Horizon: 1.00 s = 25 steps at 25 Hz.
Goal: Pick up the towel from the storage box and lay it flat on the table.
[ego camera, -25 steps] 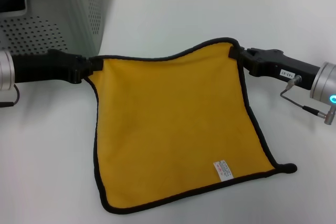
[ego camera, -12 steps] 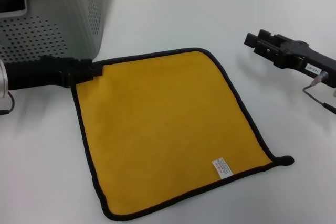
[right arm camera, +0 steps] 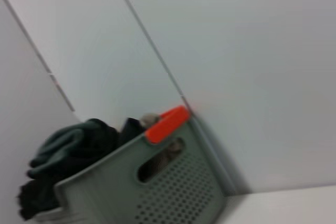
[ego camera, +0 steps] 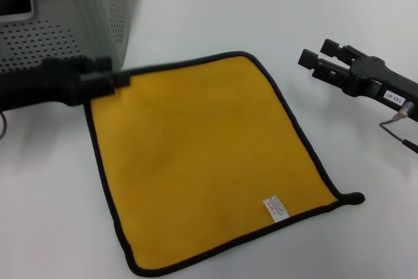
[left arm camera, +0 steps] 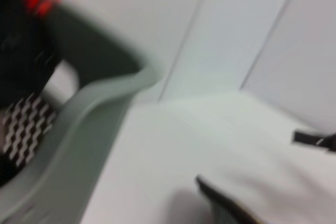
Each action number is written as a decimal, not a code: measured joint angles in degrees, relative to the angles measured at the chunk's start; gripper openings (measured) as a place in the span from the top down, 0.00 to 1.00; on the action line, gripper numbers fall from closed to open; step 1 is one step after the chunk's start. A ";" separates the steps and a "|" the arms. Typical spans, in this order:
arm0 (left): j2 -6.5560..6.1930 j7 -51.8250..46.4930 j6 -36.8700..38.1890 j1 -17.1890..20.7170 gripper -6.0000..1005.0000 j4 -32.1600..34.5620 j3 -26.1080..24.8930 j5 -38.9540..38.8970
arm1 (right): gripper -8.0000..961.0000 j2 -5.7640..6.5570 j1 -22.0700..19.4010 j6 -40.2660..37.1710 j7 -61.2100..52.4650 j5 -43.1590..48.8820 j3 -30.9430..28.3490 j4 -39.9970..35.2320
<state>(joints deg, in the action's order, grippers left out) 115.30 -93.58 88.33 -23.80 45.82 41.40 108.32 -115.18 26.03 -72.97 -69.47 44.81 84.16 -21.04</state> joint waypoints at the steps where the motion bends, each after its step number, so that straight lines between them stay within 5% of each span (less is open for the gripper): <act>1: 0.01 1.88 0.58 0.89 0.39 -0.04 -0.03 -2.68 | 0.16 -0.01 -0.15 -1.30 0.44 0.02 0.00 0.12; 6: 1.54 5.08 -2.39 2.67 0.40 -1.00 -0.39 -6.32 | 0.09 -0.25 -1.38 -5.32 2.21 -0.16 -0.03 0.03; 11: 0.83 7.17 -1.07 0.86 0.40 -4.73 0.03 -1.55 | 0.09 -0.30 -2.13 -6.93 2.27 -0.32 -0.06 0.17; 18: 3.34 9.41 -6.23 0.50 0.40 -4.47 0.08 3.31 | 0.09 -0.30 -2.25 -7.73 2.04 -0.24 -0.03 0.23; 25: 3.12 10.31 -2.23 1.15 0.40 -4.10 -0.33 0.64 | 0.09 -0.30 -2.79 -8.31 2.07 -0.14 0.09 0.30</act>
<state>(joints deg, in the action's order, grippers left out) 118.41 -83.27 86.11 -22.65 41.72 41.07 108.96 -115.47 23.25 -81.29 -67.39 44.67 84.25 -20.74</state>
